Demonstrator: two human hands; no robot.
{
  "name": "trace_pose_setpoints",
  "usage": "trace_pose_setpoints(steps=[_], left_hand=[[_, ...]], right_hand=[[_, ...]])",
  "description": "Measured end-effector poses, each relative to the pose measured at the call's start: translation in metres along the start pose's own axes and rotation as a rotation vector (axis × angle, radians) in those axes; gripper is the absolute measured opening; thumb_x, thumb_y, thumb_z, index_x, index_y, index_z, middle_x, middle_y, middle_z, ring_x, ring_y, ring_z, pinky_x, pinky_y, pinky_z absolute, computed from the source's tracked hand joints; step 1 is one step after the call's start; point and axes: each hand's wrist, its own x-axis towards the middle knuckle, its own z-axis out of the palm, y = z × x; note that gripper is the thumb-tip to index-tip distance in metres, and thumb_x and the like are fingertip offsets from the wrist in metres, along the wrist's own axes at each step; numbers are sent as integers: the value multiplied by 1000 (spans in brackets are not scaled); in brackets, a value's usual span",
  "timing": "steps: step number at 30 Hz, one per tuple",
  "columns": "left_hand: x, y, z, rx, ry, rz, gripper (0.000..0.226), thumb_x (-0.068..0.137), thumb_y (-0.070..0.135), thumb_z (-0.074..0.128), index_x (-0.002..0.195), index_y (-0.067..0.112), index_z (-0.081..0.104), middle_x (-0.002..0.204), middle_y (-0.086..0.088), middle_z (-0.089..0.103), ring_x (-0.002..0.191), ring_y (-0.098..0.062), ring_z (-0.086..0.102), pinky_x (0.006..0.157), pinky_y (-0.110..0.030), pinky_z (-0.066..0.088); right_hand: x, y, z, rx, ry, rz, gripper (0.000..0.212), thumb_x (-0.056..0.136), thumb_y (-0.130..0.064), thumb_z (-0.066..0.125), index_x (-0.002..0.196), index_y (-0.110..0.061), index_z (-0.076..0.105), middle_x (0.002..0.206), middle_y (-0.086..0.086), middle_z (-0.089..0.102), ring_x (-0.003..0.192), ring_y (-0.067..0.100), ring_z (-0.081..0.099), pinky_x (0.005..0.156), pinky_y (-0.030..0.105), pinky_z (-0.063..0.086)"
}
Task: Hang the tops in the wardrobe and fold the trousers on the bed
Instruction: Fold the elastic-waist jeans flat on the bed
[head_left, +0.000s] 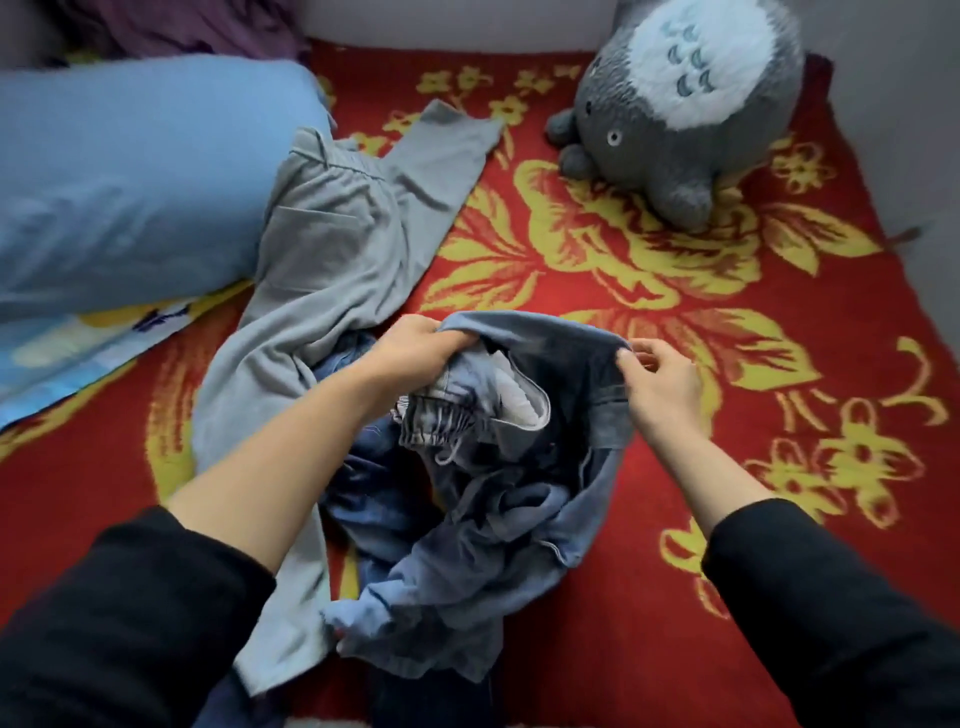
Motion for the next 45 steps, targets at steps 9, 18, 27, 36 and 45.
trace_pose_setpoints(steps=[9, 18, 27, 36, 45], left_hand=[[-61, 98, -25, -578, 133, -75, 22, 95, 18, 45, 87, 7, 62, 79, -11, 65, 62, -20, 63, 56, -28, 56], [-147, 157, -37, -963, 222, 119, 36, 101, 18, 28, 82, 6, 55, 51, -9, 64, 47, -21, 64, 51, -33, 57], [-233, 165, -62, -1109, 245, 333, 24, 99, 16, 30, 87, 13, 51, 80, -9, 62, 67, -21, 62, 66, -35, 55], [-299, 164, -81, -940, 176, 272, 47, 102, 44, 21, 92, 14, 55, 94, -13, 64, 92, -30, 59, 95, -57, 35], [-340, 275, -80, -982, -52, 645, 67, 98, 57, 15, 133, 11, 49, 127, -19, 60, 114, -40, 56, 93, -67, 38]], right_hand=[[-117, -53, 20, 16, -890, -40, 44, 74, -27, 76, 106, 0, 65, 102, 20, 69, 89, 19, 65, 74, 37, 49], [-193, -115, 11, 383, -900, 48, 71, 58, -71, 76, 115, -32, 64, 106, -10, 71, 96, 10, 65, 87, 32, 51], [-211, -111, -62, 23, -294, 28, 24, 74, -31, 47, 79, -13, 63, 83, 10, 65, 85, 33, 64, 70, 35, 50], [-179, -160, -236, -89, 167, -152, 44, 89, -36, 37, 111, -10, 65, 118, 24, 63, 107, 43, 59, 84, 39, 46], [-207, -242, -375, 574, 746, -452, 21, 90, -16, 49, 106, -5, 57, 103, 13, 63, 91, 25, 55, 67, 22, 28]])
